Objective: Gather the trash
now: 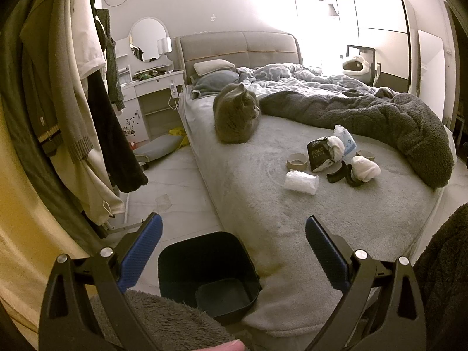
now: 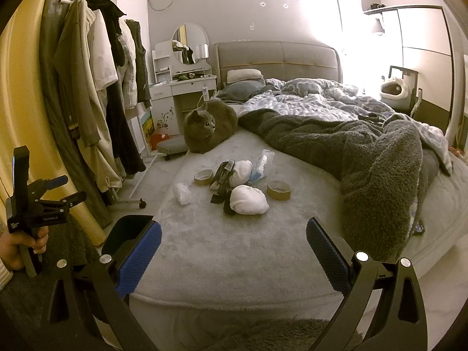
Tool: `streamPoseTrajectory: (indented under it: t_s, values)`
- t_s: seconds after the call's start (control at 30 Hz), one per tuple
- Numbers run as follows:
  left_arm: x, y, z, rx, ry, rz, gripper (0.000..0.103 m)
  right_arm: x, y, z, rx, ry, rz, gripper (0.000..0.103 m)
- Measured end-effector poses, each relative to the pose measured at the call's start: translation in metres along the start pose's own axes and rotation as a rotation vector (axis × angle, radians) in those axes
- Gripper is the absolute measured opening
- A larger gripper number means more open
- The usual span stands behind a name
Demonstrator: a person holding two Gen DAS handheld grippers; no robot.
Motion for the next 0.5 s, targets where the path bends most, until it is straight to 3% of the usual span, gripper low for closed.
streamPoseTrajectory:
  t_s: [0.5]
  values:
    - [-0.0023,-0.0007,-0.0026,0.001,0.000,-0.001,0.100,0.0005,-0.0005,0.0001,0.001,-0.002,0.000,0.100]
Point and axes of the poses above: each gripper's, at about its wrist camera, not at the fingertips, and x roughly the way its jaws point, y to its right, z to its underside, the point moved 6 cm from there along x, roughly the way its jaws point, and after that the axes turned 15 degrees about y, right-handed, at the moved point
